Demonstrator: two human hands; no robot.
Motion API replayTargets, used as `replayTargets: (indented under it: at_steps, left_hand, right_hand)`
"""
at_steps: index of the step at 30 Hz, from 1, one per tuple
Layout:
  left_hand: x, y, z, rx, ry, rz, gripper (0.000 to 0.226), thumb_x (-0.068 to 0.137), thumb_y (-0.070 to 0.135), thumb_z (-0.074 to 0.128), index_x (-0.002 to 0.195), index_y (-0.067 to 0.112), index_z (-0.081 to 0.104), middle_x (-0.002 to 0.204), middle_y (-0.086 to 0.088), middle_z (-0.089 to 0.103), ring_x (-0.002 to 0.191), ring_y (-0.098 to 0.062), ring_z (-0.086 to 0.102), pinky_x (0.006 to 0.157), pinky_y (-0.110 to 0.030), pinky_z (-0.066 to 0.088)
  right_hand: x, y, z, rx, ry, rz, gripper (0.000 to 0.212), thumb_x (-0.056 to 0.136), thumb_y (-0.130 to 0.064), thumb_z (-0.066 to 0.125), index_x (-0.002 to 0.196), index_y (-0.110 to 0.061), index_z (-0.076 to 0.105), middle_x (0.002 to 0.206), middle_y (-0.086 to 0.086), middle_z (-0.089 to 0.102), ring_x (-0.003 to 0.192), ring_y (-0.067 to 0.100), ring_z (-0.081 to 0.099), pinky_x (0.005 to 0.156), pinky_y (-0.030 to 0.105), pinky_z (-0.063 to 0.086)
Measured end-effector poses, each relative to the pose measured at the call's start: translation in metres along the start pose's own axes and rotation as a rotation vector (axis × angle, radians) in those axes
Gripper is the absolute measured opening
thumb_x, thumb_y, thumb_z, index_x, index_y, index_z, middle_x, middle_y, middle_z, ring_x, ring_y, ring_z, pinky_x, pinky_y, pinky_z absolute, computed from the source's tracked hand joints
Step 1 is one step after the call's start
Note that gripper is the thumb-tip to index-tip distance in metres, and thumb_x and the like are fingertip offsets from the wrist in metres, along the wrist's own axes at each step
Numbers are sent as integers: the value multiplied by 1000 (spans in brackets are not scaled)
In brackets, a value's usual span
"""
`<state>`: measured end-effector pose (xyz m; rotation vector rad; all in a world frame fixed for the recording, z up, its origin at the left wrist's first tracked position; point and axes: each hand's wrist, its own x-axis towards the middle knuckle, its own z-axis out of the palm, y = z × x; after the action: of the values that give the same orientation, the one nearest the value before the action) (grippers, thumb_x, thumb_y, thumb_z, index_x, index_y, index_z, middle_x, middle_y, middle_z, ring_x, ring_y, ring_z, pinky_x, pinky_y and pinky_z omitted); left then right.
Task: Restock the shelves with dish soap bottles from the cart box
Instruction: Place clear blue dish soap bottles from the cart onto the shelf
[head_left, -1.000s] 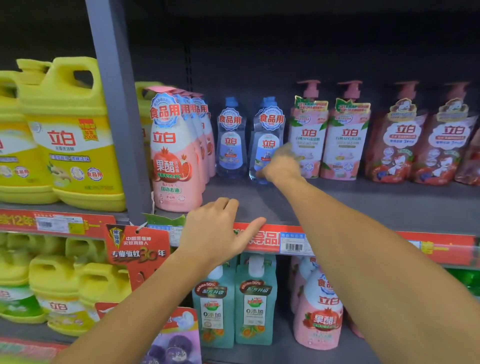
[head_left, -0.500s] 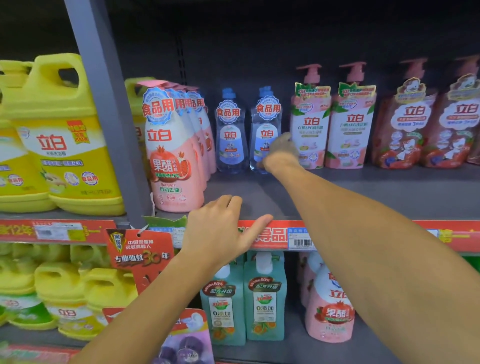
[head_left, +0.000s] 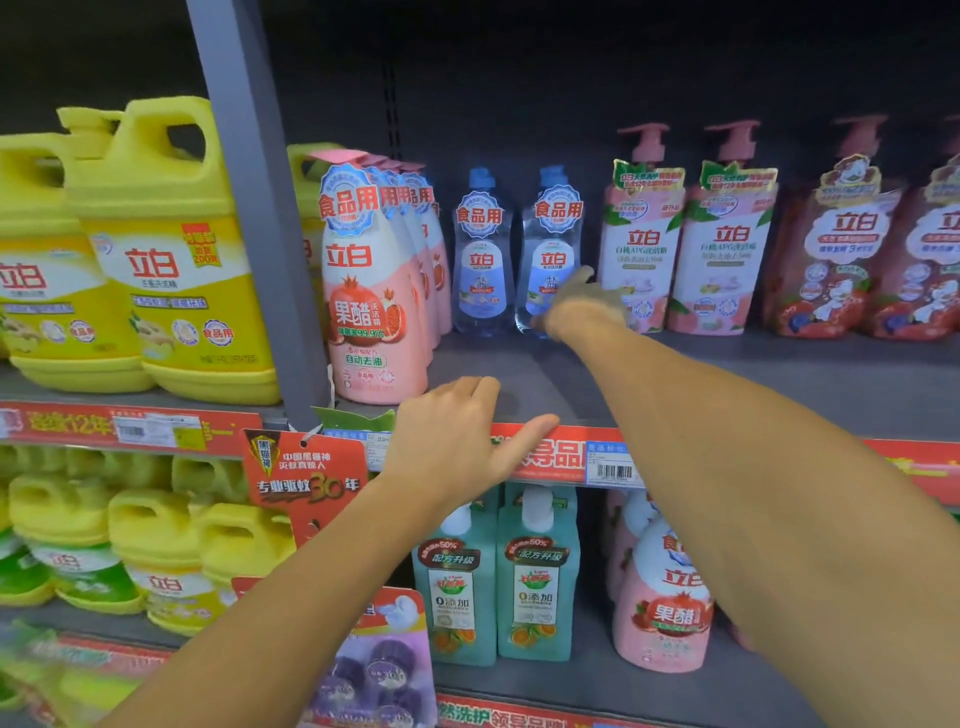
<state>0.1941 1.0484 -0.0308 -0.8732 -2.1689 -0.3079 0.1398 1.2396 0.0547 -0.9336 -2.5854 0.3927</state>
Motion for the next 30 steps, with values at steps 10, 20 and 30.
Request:
replayTargets:
  at_steps: [10,20,30]
  left_hand:
    - [1,-4,-6,-36,-6,73,72,84,79,24,76,17,58,68,1,63,62,-23,62,49,-27,19]
    - [10,-3,-18,-45,-269,142,74,94,70,29,129,9,51,128,-17,59,118,-37,55,89,-41,44]
    - [-18,104,-47,-343,-226,585,41,93,38,51,117,5,62,121,-13,61,119,-31,51,100,-40,38]
  right_hand:
    - [-81,24,-31,-172,-209,-180,67,102,-55,36,147,-6,41,150,15,44,133,34,47,102,40,39]
    - [-167,57,-14,-204,-21,-54,59,105,-52,22,141,-12,47,148,16,48,137,34,42,116,52,25]
    - [-283,157,-45,-237,18,147,75,102,-51,41,159,-11,12,164,11,20,150,31,21,121,44,20]
